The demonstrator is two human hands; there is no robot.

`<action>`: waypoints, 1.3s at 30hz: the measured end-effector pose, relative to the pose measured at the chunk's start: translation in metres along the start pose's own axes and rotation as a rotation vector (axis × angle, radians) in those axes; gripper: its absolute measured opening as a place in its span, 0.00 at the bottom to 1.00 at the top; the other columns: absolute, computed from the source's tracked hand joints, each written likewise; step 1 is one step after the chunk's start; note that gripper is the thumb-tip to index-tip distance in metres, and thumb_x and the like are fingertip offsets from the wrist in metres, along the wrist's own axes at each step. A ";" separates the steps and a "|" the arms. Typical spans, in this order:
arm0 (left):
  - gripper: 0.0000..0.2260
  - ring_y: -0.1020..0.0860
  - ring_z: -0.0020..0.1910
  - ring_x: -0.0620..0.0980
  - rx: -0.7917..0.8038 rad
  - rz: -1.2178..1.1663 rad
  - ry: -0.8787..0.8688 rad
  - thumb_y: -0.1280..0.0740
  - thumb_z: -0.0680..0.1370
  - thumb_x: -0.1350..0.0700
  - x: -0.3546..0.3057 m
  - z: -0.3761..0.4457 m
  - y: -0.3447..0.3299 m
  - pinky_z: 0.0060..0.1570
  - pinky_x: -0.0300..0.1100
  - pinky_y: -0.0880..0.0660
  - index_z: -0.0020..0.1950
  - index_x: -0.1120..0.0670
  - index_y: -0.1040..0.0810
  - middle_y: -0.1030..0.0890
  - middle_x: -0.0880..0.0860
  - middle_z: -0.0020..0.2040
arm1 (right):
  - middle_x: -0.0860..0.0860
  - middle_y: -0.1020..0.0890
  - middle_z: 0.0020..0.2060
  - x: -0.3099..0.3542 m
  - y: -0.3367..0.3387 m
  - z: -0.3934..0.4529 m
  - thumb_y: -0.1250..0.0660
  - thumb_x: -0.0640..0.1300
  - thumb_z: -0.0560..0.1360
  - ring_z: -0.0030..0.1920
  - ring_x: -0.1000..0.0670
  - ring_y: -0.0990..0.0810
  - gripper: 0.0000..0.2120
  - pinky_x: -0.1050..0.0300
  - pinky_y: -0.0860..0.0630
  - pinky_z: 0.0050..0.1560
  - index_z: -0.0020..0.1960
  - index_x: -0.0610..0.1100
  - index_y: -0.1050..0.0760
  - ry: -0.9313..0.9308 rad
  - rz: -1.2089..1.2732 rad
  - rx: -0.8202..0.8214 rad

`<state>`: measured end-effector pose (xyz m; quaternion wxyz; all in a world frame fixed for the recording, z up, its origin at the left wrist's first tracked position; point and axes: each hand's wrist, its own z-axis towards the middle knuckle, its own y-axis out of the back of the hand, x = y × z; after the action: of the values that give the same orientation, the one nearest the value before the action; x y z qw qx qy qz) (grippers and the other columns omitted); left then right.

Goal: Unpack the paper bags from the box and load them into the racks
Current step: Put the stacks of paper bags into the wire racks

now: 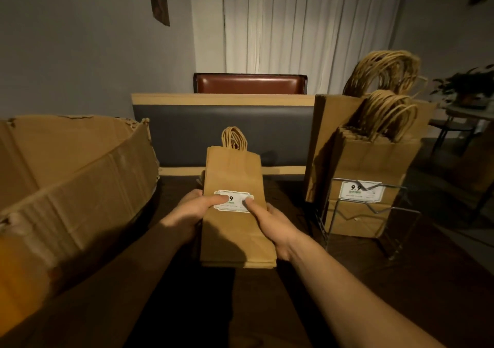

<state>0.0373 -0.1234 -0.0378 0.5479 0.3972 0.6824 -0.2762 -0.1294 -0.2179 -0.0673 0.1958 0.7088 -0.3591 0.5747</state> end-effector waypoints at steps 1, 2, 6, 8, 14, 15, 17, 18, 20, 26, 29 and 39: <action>0.22 0.14 0.47 0.56 -0.008 -0.039 -0.051 0.22 0.70 0.55 0.006 -0.012 -0.006 0.44 0.47 0.19 0.61 0.57 0.22 0.14 0.57 0.49 | 0.46 0.15 0.56 0.000 0.006 -0.009 0.26 0.58 0.73 0.52 0.46 0.14 0.28 0.49 0.17 0.52 0.68 0.50 0.30 0.011 0.014 0.037; 0.21 0.14 0.48 0.56 -0.014 -0.096 -0.108 0.22 0.71 0.57 0.013 -0.027 -0.012 0.46 0.49 0.19 0.61 0.57 0.23 0.14 0.57 0.50 | 0.46 0.16 0.56 -0.001 0.010 -0.020 0.25 0.57 0.71 0.53 0.47 0.15 0.30 0.47 0.18 0.55 0.69 0.50 0.31 0.060 -0.003 0.052; 0.19 0.16 0.53 0.56 0.041 -0.174 -0.409 0.27 0.75 0.62 0.026 -0.085 -0.031 0.52 0.52 0.20 0.64 0.53 0.27 0.15 0.56 0.55 | 0.56 0.18 0.59 -0.008 0.014 -0.069 0.25 0.50 0.74 0.57 0.56 0.18 0.31 0.55 0.20 0.59 0.72 0.52 0.33 0.477 -0.231 -0.075; 0.19 0.16 0.53 0.50 0.024 -0.148 -0.441 0.28 0.76 0.62 0.034 -0.108 -0.040 0.51 0.41 0.20 0.65 0.51 0.26 0.16 0.52 0.55 | 0.59 0.20 0.61 -0.019 0.017 -0.091 0.27 0.45 0.75 0.60 0.60 0.21 0.31 0.65 0.23 0.58 0.74 0.53 0.36 0.631 -0.275 -0.081; 0.12 0.16 0.43 0.44 -0.078 -0.159 -0.290 0.27 0.75 0.58 0.076 -0.138 -0.061 0.55 0.33 0.25 0.54 0.65 0.17 0.17 0.60 0.58 | 0.60 0.18 0.57 -0.062 0.030 -0.111 0.22 0.54 0.67 0.59 0.61 0.20 0.31 0.57 0.25 0.64 0.67 0.55 0.30 0.518 -0.285 -0.094; 0.17 0.15 0.46 0.49 -0.052 -0.158 -0.292 0.21 0.69 0.52 0.077 -0.138 -0.060 0.54 0.42 0.22 0.53 0.59 0.17 0.16 0.60 0.56 | 0.57 0.17 0.58 -0.061 0.031 -0.113 0.22 0.56 0.65 0.60 0.57 0.20 0.35 0.55 0.24 0.64 0.67 0.52 0.30 0.487 -0.274 -0.061; 0.26 0.15 0.50 0.52 -0.008 -0.156 -0.312 0.17 0.59 0.43 0.075 -0.134 -0.060 0.54 0.48 0.20 0.52 0.53 0.19 0.14 0.57 0.53 | 0.51 0.17 0.60 -0.059 0.035 -0.113 0.20 0.54 0.64 0.62 0.51 0.19 0.38 0.50 0.24 0.65 0.70 0.47 0.30 0.461 -0.255 0.002; 0.27 0.15 0.50 0.50 -0.018 -0.159 -0.313 0.17 0.60 0.43 0.074 -0.131 -0.059 0.53 0.47 0.20 0.53 0.51 0.20 0.15 0.56 0.52 | 0.50 0.17 0.61 -0.058 0.035 -0.114 0.20 0.53 0.65 0.62 0.49 0.19 0.38 0.49 0.24 0.65 0.71 0.46 0.31 0.450 -0.242 0.034; 0.25 0.16 0.50 0.49 -0.029 -0.174 -0.358 0.18 0.64 0.51 0.070 -0.132 -0.060 0.50 0.42 0.20 0.56 0.49 0.24 0.16 0.53 0.54 | 0.48 0.18 0.61 -0.060 0.034 -0.114 0.20 0.52 0.66 0.63 0.48 0.19 0.39 0.49 0.24 0.64 0.71 0.44 0.32 0.438 -0.227 0.071; 0.24 0.15 0.50 0.49 -0.003 -0.178 -0.456 0.21 0.65 0.55 0.081 -0.125 -0.060 0.42 0.35 0.21 0.58 0.51 0.23 0.13 0.50 0.49 | 0.46 0.18 0.61 -0.067 0.035 -0.109 0.19 0.47 0.66 0.63 0.45 0.20 0.39 0.47 0.23 0.64 0.71 0.44 0.32 0.426 -0.225 0.070; 0.21 0.16 0.48 0.42 -0.026 -0.051 -0.419 0.22 0.69 0.62 0.089 -0.119 -0.054 0.41 0.30 0.22 0.58 0.51 0.24 0.14 0.47 0.45 | 0.51 0.17 0.61 -0.069 0.044 -0.106 0.20 0.41 0.68 0.63 0.50 0.20 0.38 0.53 0.23 0.63 0.72 0.47 0.34 0.416 -0.339 0.075; 0.21 0.25 0.63 0.46 0.035 0.543 -0.312 0.23 0.69 0.44 0.038 -0.138 -0.061 0.61 0.35 0.32 0.59 0.43 0.23 0.24 0.42 0.58 | 0.55 0.21 0.63 -0.020 0.070 -0.126 0.17 0.53 0.62 0.65 0.57 0.23 0.46 0.49 0.26 0.67 0.73 0.51 0.38 0.447 -0.641 0.089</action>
<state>-0.0900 -0.0348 -0.0443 0.6929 0.5272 0.4543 -0.1889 -0.2673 -0.1722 -0.0634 0.4077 0.6503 -0.0425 0.6395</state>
